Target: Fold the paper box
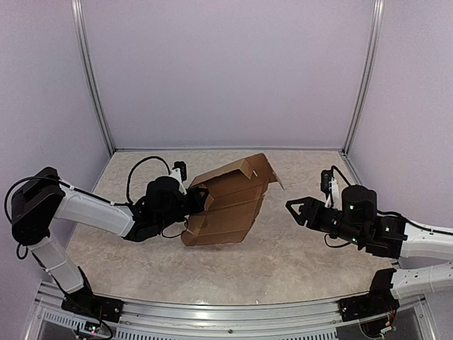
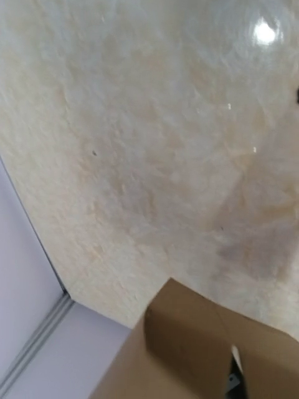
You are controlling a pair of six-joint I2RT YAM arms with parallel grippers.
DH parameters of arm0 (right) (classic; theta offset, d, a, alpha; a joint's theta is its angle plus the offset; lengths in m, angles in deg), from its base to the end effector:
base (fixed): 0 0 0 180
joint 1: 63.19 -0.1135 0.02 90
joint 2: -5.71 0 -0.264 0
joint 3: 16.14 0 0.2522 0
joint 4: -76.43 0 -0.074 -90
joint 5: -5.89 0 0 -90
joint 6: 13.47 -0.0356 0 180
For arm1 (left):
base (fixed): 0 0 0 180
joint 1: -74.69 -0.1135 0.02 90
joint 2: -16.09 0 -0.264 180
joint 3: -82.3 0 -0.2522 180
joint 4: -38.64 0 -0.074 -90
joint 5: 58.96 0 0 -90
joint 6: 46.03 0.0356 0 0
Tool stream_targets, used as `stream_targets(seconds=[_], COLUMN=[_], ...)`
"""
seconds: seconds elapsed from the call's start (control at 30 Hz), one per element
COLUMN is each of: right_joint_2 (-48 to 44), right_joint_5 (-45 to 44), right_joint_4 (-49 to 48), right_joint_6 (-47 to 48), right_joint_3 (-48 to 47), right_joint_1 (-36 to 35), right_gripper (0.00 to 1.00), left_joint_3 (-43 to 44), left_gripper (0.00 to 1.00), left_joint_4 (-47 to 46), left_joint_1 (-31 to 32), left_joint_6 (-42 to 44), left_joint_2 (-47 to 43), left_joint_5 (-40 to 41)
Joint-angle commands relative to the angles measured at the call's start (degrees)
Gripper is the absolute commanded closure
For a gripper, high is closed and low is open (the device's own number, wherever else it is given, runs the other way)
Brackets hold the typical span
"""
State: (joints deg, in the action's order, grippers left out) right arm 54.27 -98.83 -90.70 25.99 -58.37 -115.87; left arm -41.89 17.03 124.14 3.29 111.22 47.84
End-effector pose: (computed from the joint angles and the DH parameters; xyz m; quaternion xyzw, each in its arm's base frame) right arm 0.1274 0.1522 0.2479 0.0591 0.8097 0.3855 0.4386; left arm 0.2299 -0.2529 0.1838 -0.0248 0.8031 -0.3297 0.4956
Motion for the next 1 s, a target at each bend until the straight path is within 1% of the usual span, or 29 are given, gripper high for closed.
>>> stream_targets(seconds=[0.0, 0.13, 0.33, 0.5, 0.77, 0.97], right_joint_2=[3.66, 7.8, 10.9, 13.68, 17.5, 16.25], right_joint_5=[5.8, 11.09, 14.46, 17.2, 20.5, 20.77], right_joint_4=[-11.39, -18.13, -28.02, -31.54, -38.16, -38.03], right_joint_6=[-2.31, -2.97, -4.84, -5.89, -7.55, -6.84], right_joint_3=[1.43, 1.3, 1.54, 0.05, -0.81, -0.8], right_joint_1=[0.72, 0.83, 0.92, 1.0, 0.99, 1.0], right_gripper=[0.37, 0.35, 0.35, 0.35, 0.39, 0.42], left_joint_3=[-0.96, -1.18, -1.95, -2.22, -2.55, -3.4], left_gripper=[1.0, 1.0, 1.0, 1.0, 1.0, 1.0], left_joint_4=[-3.2, -5.0, -8.3, -9.32, -10.55, -11.26], left_joint_1=[-0.57, -0.85, -1.01, -1.11, -1.2, -1.43], left_joint_6=[-2.0, -2.66, -3.51, -4.46, -4.4, -4.24], left_joint_2=[-1.69, -1.81, -0.89, -0.07, 0.45, 0.09], left_joint_5=[-6.04, -8.59, -11.19, -11.65, -12.31, -12.36])
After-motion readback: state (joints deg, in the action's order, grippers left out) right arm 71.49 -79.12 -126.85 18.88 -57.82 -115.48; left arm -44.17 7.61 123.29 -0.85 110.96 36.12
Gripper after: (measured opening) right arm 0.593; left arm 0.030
